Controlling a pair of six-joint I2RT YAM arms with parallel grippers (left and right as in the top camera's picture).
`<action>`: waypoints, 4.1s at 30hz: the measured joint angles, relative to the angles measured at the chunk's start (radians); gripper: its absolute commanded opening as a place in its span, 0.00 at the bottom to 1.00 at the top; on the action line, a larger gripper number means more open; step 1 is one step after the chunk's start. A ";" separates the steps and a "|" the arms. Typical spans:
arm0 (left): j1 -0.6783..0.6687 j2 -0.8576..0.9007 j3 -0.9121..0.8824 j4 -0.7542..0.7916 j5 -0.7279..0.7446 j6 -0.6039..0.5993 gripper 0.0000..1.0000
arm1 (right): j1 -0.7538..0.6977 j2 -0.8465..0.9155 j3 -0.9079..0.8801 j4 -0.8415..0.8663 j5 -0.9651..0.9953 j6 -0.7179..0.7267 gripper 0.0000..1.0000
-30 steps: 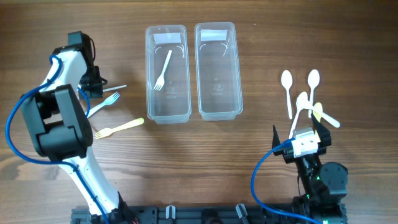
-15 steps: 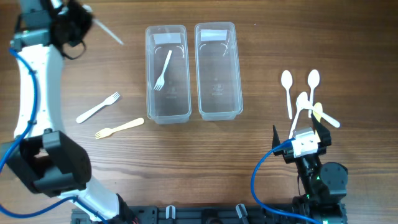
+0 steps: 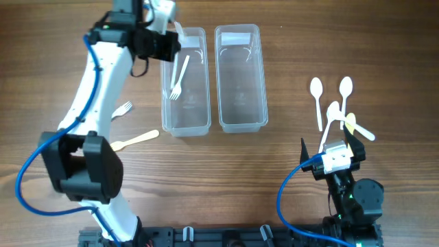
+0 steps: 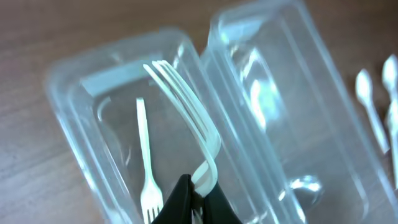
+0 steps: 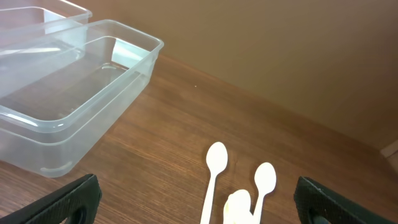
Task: Pack container
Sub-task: 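Lift the white fork and drop it into the left container, then grasp the third white fork with the left gripper, then carry the white fork into the left container and release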
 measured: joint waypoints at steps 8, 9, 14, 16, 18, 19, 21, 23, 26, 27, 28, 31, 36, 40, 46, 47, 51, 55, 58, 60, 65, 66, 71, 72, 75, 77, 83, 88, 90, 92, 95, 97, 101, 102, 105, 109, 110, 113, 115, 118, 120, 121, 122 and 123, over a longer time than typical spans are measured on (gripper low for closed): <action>-0.059 0.041 -0.004 -0.103 -0.079 0.031 0.86 | 0.000 0.000 0.000 0.000 0.000 0.000 1.00; -0.059 0.041 -0.004 -0.101 -0.086 0.028 0.86 | 0.000 0.000 0.000 0.000 0.000 0.000 1.00; -0.028 0.041 -0.003 -0.091 -0.199 -0.111 0.83 | 0.000 0.000 0.000 0.000 0.000 0.000 1.00; 0.012 0.040 -0.003 -0.098 -0.259 -0.235 0.87 | 0.000 0.000 0.000 0.000 0.000 0.000 1.00; 0.079 0.032 -0.003 -0.127 -0.310 -0.423 1.00 | 0.000 0.000 0.000 0.000 0.000 0.000 1.00; 0.129 0.022 -0.003 -0.154 -0.325 -0.550 1.00 | 0.000 0.000 0.000 0.000 0.000 0.000 1.00; 0.203 0.003 -0.002 -0.220 -0.340 -0.755 1.00 | 0.000 0.000 0.000 0.000 0.000 0.000 0.99; 0.272 -0.015 -0.002 -0.312 -0.355 -0.951 1.00 | 0.000 0.000 0.000 0.000 0.000 0.000 1.00; 0.326 -0.024 -0.013 -0.399 -0.394 -1.222 1.00 | 0.000 0.000 0.000 0.000 0.000 0.000 1.00; 0.327 -0.024 -0.025 -0.407 -0.403 -1.285 0.97 | 0.000 0.000 0.000 0.000 0.000 0.000 1.00; 0.326 -0.025 -0.044 -0.414 -0.412 -1.335 0.93 | 0.000 0.000 0.000 0.000 0.000 0.000 1.00; 0.319 -0.024 -0.171 -0.407 -0.430 -1.569 0.94 | 0.000 0.000 0.000 0.000 0.000 0.000 1.00; 0.319 -0.027 -0.348 -0.321 -0.459 -1.745 0.99 | 0.000 0.000 0.000 0.000 0.000 0.000 1.00; 0.321 -0.027 -0.409 -0.210 -0.499 -1.796 0.98 | 0.000 0.000 0.000 0.000 0.000 0.000 1.00; 0.321 -0.027 -0.456 -0.058 -0.544 -1.823 0.90 | 0.000 0.000 0.000 0.000 0.000 0.000 1.00; 0.321 -0.027 -0.461 -0.047 -0.549 -1.824 0.88 | 0.000 0.000 0.000 0.000 0.000 0.000 1.00; 0.321 -0.015 -0.462 -0.005 -0.554 -1.829 0.78 | 0.000 0.000 0.000 0.000 0.000 0.000 1.00; 0.321 0.017 -0.462 0.016 -0.561 -1.833 0.64 | 0.000 0.000 0.000 0.000 0.000 0.000 1.00; 0.322 0.042 -0.462 0.018 -0.561 -1.835 0.65 | 0.000 0.000 0.000 0.000 0.000 0.000 1.00; 0.322 0.056 -0.462 0.018 -0.561 -1.835 0.61 | 0.000 0.000 0.000 0.000 0.000 0.000 1.00; 0.322 0.066 -0.462 0.018 -0.564 -1.838 0.22 | 0.000 0.000 0.000 0.000 0.000 0.000 1.00; 0.322 0.067 -0.462 0.018 -0.564 -1.835 0.12 | 0.000 0.000 0.000 0.000 0.000 0.000 1.00; 0.322 0.068 -0.462 0.018 -0.562 -1.813 0.04 | 0.000 0.000 0.000 0.000 0.000 0.000 1.00; 0.322 0.068 -0.462 0.017 -0.560 -1.811 0.04 | 0.000 0.000 0.000 0.000 0.000 0.000 1.00; 0.323 0.068 -0.462 0.016 -0.555 -1.811 0.04 | 0.000 0.000 0.000 0.000 0.000 0.000 1.00; 0.327 0.065 -0.462 0.016 -0.550 -1.811 0.04 | 0.000 0.000 0.000 0.000 0.000 0.000 1.00; 0.387 0.014 -0.446 0.024 -0.528 -1.724 0.04 | 0.000 0.000 0.000 0.000 0.000 0.000 1.00; 0.435 -0.130 -0.386 0.113 -0.483 -1.579 0.04 | 0.000 0.000 0.000 0.000 0.000 0.000 1.00; 0.436 -0.193 -0.368 0.171 -0.431 -1.503 0.04 | 0.000 0.000 0.000 0.000 0.000 0.000 1.00; 0.432 -0.242 -0.366 0.273 -0.328 -1.365 0.04 | 0.000 0.000 0.000 0.000 0.000 0.000 1.00; 0.399 -0.259 -0.354 0.378 -0.127 -1.110 0.04 | 0.000 0.000 0.000 0.000 0.000 0.000 1.00; 0.365 -0.257 -0.354 0.396 -0.046 -0.946 0.04 | 0.000 0.000 0.000 0.000 0.000 0.000 1.00; 0.245 -0.257 -0.354 0.370 0.066 -0.595 0.04 | 0.000 0.000 0.000 0.000 0.000 0.000 1.00; 0.222 -0.257 -0.354 0.362 0.076 -0.535 0.04 | 0.000 0.000 0.000 0.000 0.000 0.000 1.00; 0.143 -0.257 -0.354 0.331 0.085 -0.366 0.04 | 0.000 0.000 0.000 0.000 0.000 0.000 1.00; 0.073 -0.257 -0.354 0.308 0.038 -0.264 0.04 | 0.000 0.000 0.000 0.000 0.000 0.000 1.00; 0.057 -0.257 -0.354 0.300 0.016 -0.248 0.04 | 0.000 0.000 0.000 0.000 0.000 0.000 1.00; 0.029 -0.257 -0.354 0.285 -0.034 -0.212 0.88 | 0.000 0.000 0.000 0.000 0.000 0.000 1.00; 0.021 -0.257 -0.354 0.281 -0.051 -0.206 0.87 | 0.000 0.000 0.000 0.000 0.000 0.000 1.00; 0.019 -0.257 -0.354 0.278 -0.064 -0.206 0.85 | 0.000 0.000 0.000 0.000 0.000 0.000 1.00; 0.019 -0.257 -0.354 0.281 -0.072 -0.203 0.86 | 0.000 0.000 0.000 0.000 0.000 0.000 1.00; 0.019 -0.257 -0.354 0.283 -0.076 -0.202 0.86 | 0.000 0.000 0.000 0.000 0.000 0.000 1.00; 0.019 -0.257 -0.354 0.287 -0.078 -0.203 0.84 | 0.000 0.000 0.000 0.000 0.000 0.000 1.00; 0.022 -0.257 -0.354 0.291 -0.078 -0.203 0.80 | 0.000 0.000 0.000 0.000 0.000 0.000 1.00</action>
